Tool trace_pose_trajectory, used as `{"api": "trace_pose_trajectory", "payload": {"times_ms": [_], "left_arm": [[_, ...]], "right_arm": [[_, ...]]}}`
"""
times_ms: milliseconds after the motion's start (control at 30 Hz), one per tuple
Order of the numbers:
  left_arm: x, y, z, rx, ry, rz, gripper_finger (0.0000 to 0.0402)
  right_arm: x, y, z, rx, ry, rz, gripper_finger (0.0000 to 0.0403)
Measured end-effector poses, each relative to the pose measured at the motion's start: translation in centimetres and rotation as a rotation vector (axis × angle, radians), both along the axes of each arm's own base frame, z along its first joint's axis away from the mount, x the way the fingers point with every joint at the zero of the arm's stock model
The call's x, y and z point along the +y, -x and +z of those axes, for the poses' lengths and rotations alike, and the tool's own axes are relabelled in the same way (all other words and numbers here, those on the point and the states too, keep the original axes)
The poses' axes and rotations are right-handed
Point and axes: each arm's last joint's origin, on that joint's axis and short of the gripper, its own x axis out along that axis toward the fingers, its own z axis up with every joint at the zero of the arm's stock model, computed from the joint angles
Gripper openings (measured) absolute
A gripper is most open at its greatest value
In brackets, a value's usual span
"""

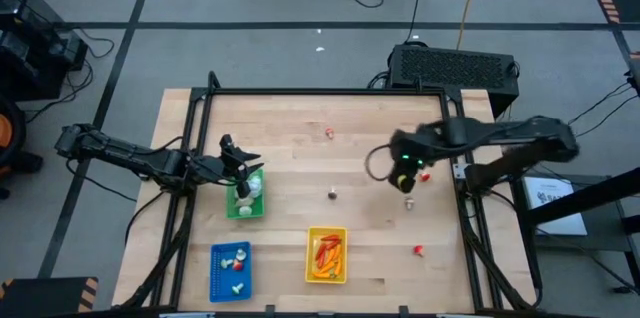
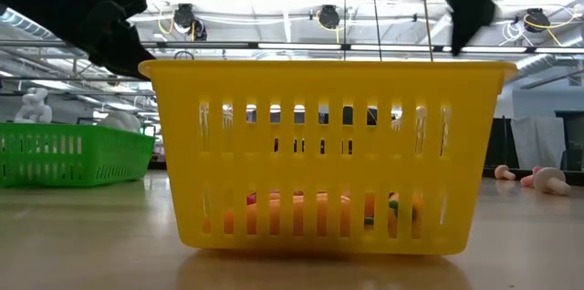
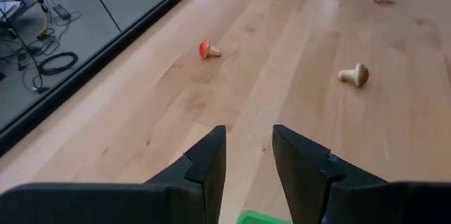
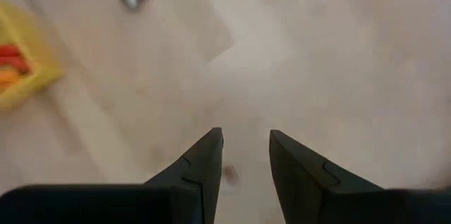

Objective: Sort produce into baskets
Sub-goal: Put the brown mushroom into the blue basket

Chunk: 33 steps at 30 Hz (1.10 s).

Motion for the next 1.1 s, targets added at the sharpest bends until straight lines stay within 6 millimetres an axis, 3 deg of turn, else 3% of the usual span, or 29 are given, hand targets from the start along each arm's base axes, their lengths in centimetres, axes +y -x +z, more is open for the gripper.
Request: {"api": "trace_pose_trajectory", "payload": {"times_ms": [200,400,667,1100], "left_arm": [[0.0,0.0,0.0,-0.008,0.004,0.007,0.0125],[0.0,-0.1,0.3,-0.033,-0.003,0.009,0.0125],[0.0,-0.2,0.3,-0.036,-0.01,0.007,0.0125],[0.0,-0.1,0.2,-0.021,-0.014,0.007,0.0125]], "right_arm": [[0.9,3.0,-5.6,-0.053,-0.168,-0.033,0.0109],[2.1,4.2,-9.6,0.071,-0.183,0.158,0.0109],[2.8,4.0,-10.4,0.088,-0.155,0.267,0.0115],[3.4,2.9,-12.3,0.192,-0.099,0.334,0.0199]]}}
